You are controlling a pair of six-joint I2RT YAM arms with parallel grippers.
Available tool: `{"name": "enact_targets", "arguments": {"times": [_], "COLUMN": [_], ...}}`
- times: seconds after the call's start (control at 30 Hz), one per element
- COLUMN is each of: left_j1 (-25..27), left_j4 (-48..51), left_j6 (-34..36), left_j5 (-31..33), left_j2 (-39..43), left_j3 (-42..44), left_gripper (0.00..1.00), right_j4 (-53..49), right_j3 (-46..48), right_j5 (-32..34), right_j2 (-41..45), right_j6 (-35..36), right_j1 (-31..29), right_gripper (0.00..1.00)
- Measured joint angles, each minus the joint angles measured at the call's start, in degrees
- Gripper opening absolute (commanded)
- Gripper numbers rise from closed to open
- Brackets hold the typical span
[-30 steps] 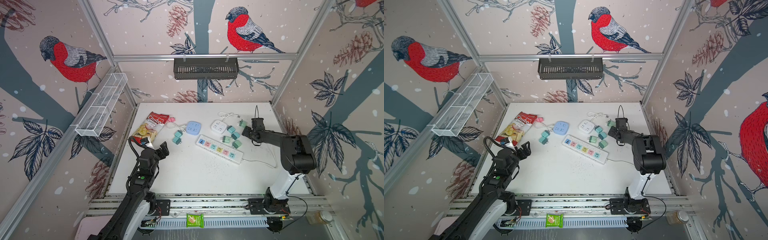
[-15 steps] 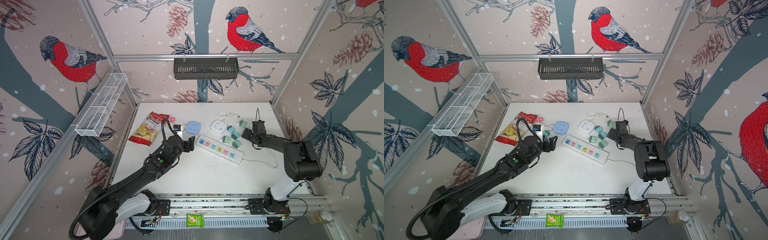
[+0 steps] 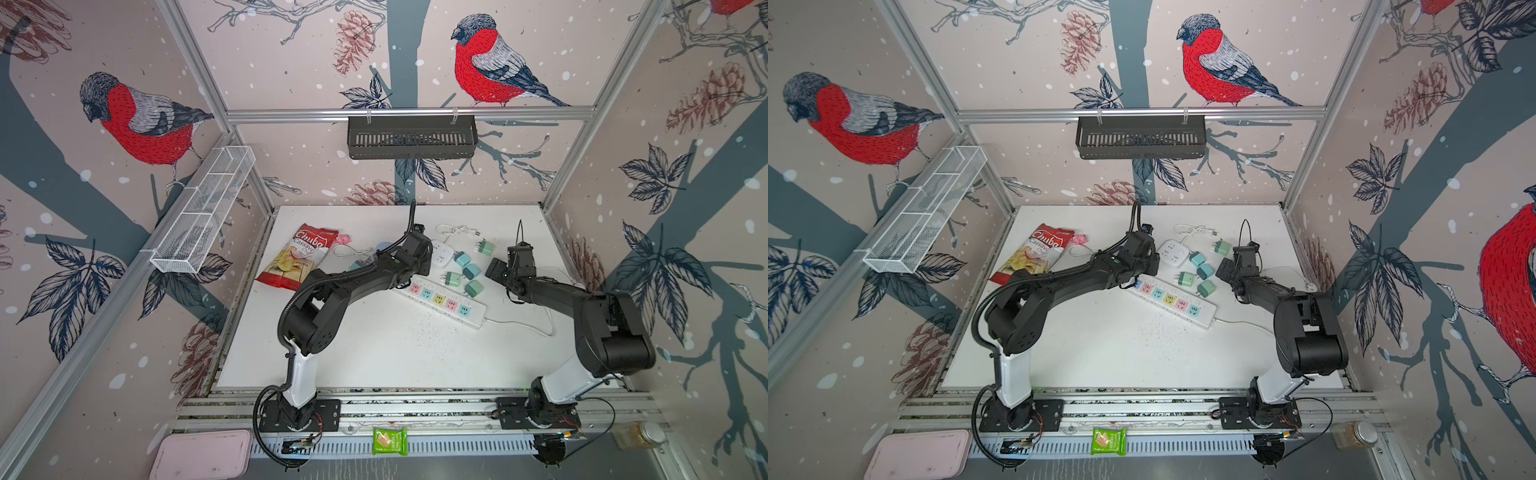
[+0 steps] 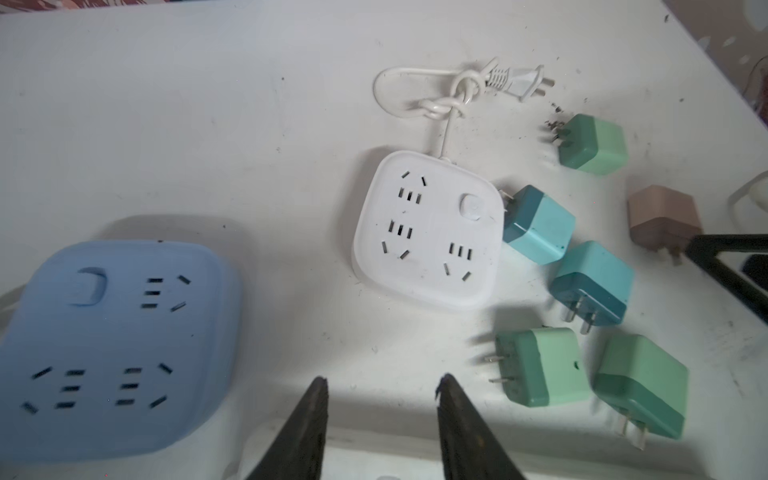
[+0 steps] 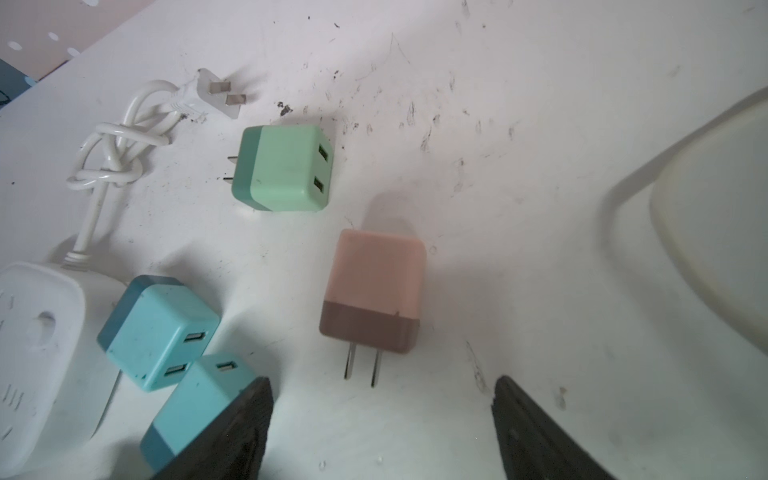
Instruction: Insert the plug
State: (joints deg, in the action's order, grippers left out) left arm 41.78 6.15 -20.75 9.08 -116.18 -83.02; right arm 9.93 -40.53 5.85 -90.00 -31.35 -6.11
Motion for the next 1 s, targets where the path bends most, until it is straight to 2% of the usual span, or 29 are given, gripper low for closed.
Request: {"name": "enact_targets", "arguments": {"times": [0.2, 0.37, 0.73, 1.0], "left_j1": [0.0, 0.0, 0.3, 2.7], "left_j4": [5.4, 7.4, 7.7, 6.7], "left_j6": [0.2, 1.2, 1.5, 1.4], "left_j5": [0.2, 0.7, 1.6, 1.6], "left_j2": [-5.0, -6.4, -7.2, -1.4], "left_j3": [-5.0, -5.4, -2.3, 6.4], "left_gripper": [0.40, 0.38, 0.35, 0.38], "right_j4": [5.4, 8.2, 8.6, 8.6], "right_j3": [7.5, 10.2, 9.6, 9.6], "right_j5": [2.0, 3.2, 5.0, 6.4], "right_j2": [8.5, 11.4, 11.0, 11.1], "right_j6": [0.0, 0.0, -0.2, -0.1], "right_j1": [-0.9, -1.0, -2.5, -3.1], "right_gripper": [0.90, 0.90, 0.91, 0.93]}}
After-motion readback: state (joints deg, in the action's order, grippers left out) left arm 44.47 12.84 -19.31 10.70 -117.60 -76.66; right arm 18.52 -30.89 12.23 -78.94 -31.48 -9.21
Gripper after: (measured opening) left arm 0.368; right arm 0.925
